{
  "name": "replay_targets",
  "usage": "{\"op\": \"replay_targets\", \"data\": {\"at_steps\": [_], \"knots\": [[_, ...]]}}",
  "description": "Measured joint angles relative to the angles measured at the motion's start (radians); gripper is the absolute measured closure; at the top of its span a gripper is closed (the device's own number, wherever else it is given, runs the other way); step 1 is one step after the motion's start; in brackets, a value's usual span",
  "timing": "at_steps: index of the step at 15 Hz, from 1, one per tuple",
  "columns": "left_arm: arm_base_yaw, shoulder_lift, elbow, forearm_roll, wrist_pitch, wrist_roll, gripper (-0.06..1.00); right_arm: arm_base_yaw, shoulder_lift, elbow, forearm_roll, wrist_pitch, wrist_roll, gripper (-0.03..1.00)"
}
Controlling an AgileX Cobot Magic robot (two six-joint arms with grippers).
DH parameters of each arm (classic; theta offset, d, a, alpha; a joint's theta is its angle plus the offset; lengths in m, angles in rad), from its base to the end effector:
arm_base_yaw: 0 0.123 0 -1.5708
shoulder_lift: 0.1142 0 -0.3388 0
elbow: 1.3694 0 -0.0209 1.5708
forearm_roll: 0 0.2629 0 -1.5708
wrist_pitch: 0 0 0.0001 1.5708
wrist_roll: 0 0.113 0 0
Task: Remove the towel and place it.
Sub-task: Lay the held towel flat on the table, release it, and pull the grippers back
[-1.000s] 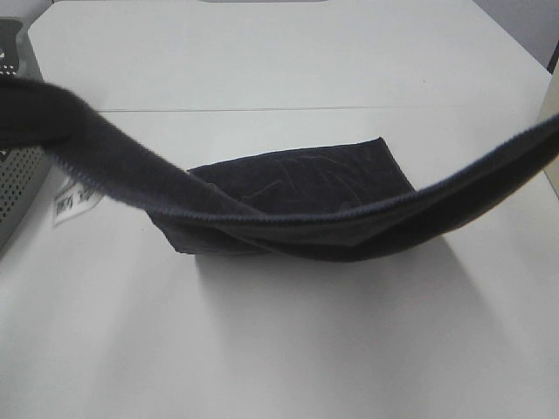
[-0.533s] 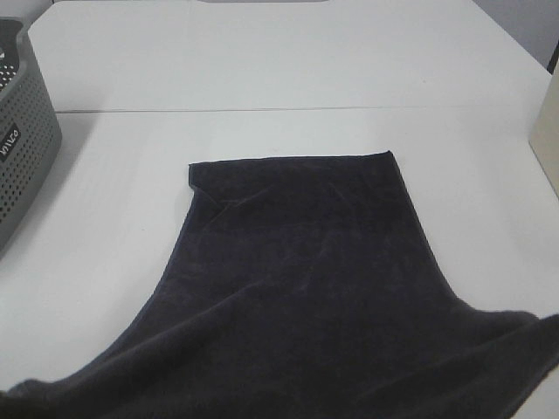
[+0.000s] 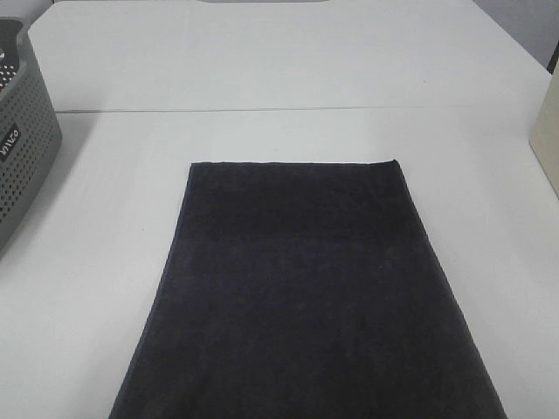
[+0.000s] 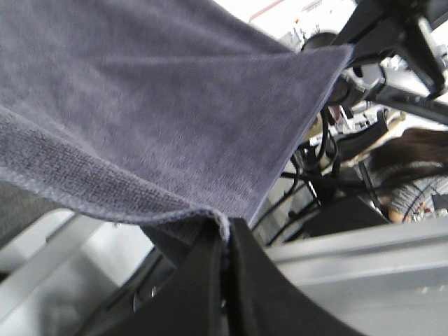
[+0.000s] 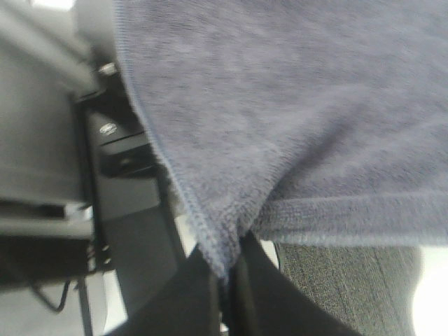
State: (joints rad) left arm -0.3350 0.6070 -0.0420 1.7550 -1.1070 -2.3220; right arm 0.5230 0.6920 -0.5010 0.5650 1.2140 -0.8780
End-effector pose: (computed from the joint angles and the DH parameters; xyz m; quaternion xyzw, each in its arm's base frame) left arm -0.0090 -0.1020 0.2047 0.1769 0.8027 -0.5542 0.1314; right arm 0.0228 0.0786 0.2680 -0.5655 0.7694 0.2457 0.1672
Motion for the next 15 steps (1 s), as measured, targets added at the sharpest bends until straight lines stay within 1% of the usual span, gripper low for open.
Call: {"op": "replay_targets", "data": {"at_steps": [1,3,6,11,12,13,14,15], "knots": [[-0.047,0.000,0.035,0.000,0.000,0.000,0.94,0.099,0.000,0.000,-0.015,0.000,0.002,0.96],[-0.091,0.000,0.045,0.000,0.000,0.000,0.94,0.155,0.003,0.006,-0.033,-0.001,0.012,0.96],[-0.155,0.000,0.045,0.000,-0.001,-0.001,0.94,0.165,0.010,0.026,-0.036,-0.001,0.003,0.96],[-0.162,0.000,0.045,0.000,-0.031,-0.001,0.94,0.165,0.013,0.027,-0.036,-0.001,0.002,0.96],[-0.162,0.000,0.045,0.000,-0.053,0.034,0.81,0.165,0.013,0.027,-0.036,-0.001,0.001,0.81],[-0.162,0.000,0.045,0.000,-0.053,0.034,0.81,0.165,0.013,0.027,-0.036,-0.001,0.001,0.81],[-0.162,0.000,0.045,0.000,-0.061,0.044,0.63,0.166,0.013,0.027,-0.036,-0.001,0.001,0.65],[-0.162,0.000,0.045,0.000,-0.074,0.044,0.18,0.168,0.013,0.027,-0.039,-0.001,-0.001,0.35]]}}
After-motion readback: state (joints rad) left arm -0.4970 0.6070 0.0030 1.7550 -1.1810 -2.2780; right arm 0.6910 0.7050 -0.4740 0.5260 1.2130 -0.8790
